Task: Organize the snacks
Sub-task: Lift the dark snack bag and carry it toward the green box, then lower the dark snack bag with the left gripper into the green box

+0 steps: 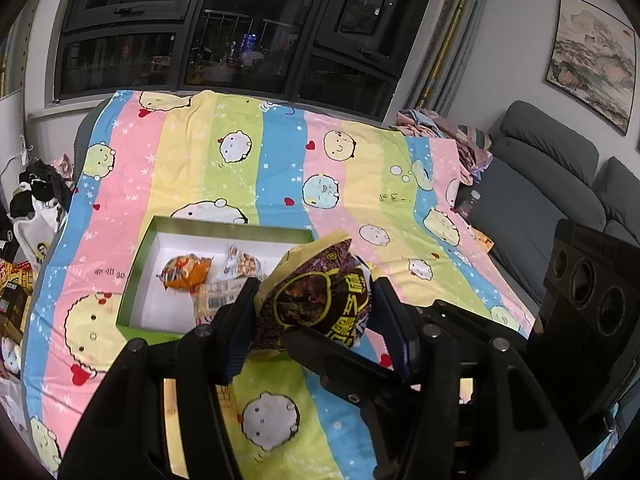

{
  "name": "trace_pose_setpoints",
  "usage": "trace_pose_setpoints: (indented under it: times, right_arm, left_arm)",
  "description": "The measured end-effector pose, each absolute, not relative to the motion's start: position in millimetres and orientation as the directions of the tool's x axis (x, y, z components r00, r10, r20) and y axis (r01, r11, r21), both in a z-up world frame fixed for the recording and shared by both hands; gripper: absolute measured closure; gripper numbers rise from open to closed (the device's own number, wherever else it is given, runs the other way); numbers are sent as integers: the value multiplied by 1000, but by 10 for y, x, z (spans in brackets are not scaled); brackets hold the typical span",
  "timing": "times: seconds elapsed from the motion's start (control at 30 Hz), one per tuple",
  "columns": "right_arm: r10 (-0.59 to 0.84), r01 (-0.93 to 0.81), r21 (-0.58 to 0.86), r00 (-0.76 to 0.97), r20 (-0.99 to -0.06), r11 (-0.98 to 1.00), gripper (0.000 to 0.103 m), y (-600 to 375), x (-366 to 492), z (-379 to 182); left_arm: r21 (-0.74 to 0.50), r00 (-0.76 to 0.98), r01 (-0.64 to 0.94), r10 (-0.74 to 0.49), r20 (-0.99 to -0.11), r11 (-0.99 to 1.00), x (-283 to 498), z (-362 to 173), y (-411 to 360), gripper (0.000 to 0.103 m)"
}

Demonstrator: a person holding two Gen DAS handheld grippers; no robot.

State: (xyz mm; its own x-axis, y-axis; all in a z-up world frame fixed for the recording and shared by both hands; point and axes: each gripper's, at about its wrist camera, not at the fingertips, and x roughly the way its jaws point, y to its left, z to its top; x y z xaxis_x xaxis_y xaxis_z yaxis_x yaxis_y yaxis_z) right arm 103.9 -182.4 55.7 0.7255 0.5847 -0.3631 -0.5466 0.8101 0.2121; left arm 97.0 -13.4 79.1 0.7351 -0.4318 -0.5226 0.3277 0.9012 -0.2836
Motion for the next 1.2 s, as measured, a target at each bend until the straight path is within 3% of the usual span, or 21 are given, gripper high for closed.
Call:
trace_pose_setpoints:
  times: [1.2]
  right_arm:
    - [568,-519,234,711,-415,822,61,-1768,1749,329]
  left_arm:
    - [-301,703,305,-427,-569,903,1741,486,-98,46]
